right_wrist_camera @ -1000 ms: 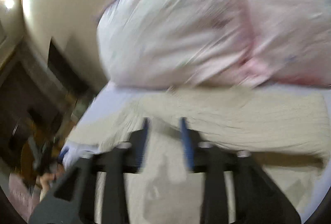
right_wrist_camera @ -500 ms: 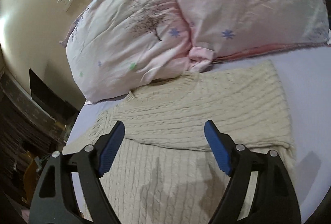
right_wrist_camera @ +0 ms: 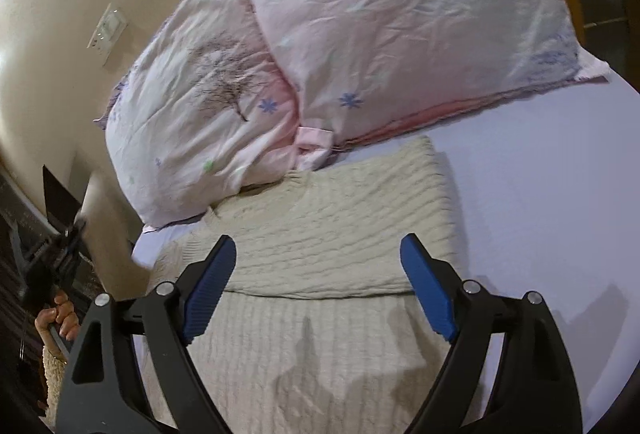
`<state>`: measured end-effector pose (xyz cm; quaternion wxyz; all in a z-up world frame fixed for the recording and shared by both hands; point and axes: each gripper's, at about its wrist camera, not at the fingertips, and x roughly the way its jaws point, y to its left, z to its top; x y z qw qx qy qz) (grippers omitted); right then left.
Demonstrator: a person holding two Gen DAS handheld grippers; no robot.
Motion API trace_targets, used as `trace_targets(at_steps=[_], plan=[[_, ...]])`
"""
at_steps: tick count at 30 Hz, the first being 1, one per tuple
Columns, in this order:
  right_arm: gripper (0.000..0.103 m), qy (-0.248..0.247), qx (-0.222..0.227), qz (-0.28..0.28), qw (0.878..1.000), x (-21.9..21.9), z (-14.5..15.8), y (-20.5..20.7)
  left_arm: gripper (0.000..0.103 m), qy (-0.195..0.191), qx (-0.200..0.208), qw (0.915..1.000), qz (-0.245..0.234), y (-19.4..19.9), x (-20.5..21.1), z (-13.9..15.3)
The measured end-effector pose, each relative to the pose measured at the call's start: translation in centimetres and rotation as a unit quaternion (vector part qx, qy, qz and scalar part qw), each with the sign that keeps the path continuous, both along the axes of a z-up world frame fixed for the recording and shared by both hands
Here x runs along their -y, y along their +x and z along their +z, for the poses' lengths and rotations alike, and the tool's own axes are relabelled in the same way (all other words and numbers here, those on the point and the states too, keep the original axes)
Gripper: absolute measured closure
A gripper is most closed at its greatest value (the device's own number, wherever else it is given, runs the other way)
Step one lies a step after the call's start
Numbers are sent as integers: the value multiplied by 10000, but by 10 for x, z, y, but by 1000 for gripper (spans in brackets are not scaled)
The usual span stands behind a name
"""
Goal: Fold small clothes
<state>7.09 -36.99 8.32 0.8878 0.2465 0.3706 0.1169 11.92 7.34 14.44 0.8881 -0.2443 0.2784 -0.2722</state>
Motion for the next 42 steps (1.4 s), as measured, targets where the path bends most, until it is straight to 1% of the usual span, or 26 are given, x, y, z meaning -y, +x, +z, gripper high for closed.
trace_targets(at_steps=[1,2,3,4,5,7,9,12,13,14,16,18,20,21,23,26,28,30,31,32,33,34,35,37,39,42], plan=[[19,-38,-52,-41,10000,3,-2,-1,97,66,-132,9990,-421,5,29,-6],[19,-56,-117,-73,9999,7,-5,-3,97,183,-386,9937,-1033,10,70,-19],[19,-47,-174,-84,9998,10,-7,-6,97,291,-565,9881,-1401,10,94,-28],[19,-26,-214,-63,9997,16,-7,-12,97,412,-730,9812,-1741,4,114,-39],[19,-52,-205,-34,9998,21,-7,-21,97,452,-739,9793,-1830,-3,117,-44],[16,-189,-171,16,9997,30,-6,-39,97,573,-662,9798,-1798,-22,106,-47],[13,-186,-195,181,9995,40,-7,-61,97,661,-582,9839,-1553,-42,77,-47],[13,230,-410,525,9975,52,-17,-100,96,907,-519,9872,-1208,-87,23,-46],[13,398,-495,628,9960,55,-21,-114,88,974,-570,9874,-1108,-106,5,-50],[13,583,-589,749,9937,59,-26,-129,73,1020,-626,9876,-1020,-121,-8,-52],[13,821,-719,943,9895,62,-33,-154,52,1072,-790,9879,-793,-163,-37,-66],[13,1001,-898,1216,9834,63,-41,-183,50,945,-1003,9877,-736,-193,-63,-81],[13,963,-1171,1293,9800,63,-52,-204,49,713,-1206,9878,-678,-222,-83,-100],[13,1014,-1473,1293,9753,62,-64,-215,48,605,-1305,9876,-631,-234,-92,-110],[14,1185,-1808,1292,9678,59,-83,-221,47,391,-1473,9867,-564,-250,-100,-132],[25,1645,-2167,1302,9534,49,-117,-221,45,88,-1607,9848,-660,-255,-92,-160],[35,2035,-2039,1462,9464,39,-134,-215,45,-9,-1690,9829,-729,-251,-83,-173],[42,2450,-1886,1596,9375,32,-142,-210,45,-290,-1642,9828,-798,-246,-76,-182],[49,2592,-1917,1637,9324,28,-148,-208,45,-529,-1626,9817,-835,-242,-72,-186],[56,2555,-1933,1632,9331,25,-152,-208,45,-667,-1647,9804,-853,-240,-69,-189],[75,2484,-1968,1636,9342,22,-155,-208,45,-773,-1688,9786,-887,-239,-66,-192],[95,2564,-2014,1710,9298,20,-157,-209,53,-842,-1753,9763,-948,-237,-62,-194],[96,2769,-1968,1805,9230,17,-157,-210,73,-831,-1790,9753,-993,-238,-58,-195],[96,2561,-1631,1894,9338,14,-138,-214,96,-770,-1876,9734,-1061,-241,-56,-195],[96,2400,-1234,1973,9425,15,-109,-210,96,-921,-1808,9726,-1137,-242,-57,-185],[96,2071,-431,2020,9563,16,-59,-198,97,-878,-1278,9794,-1295,-231,-55,-145]])
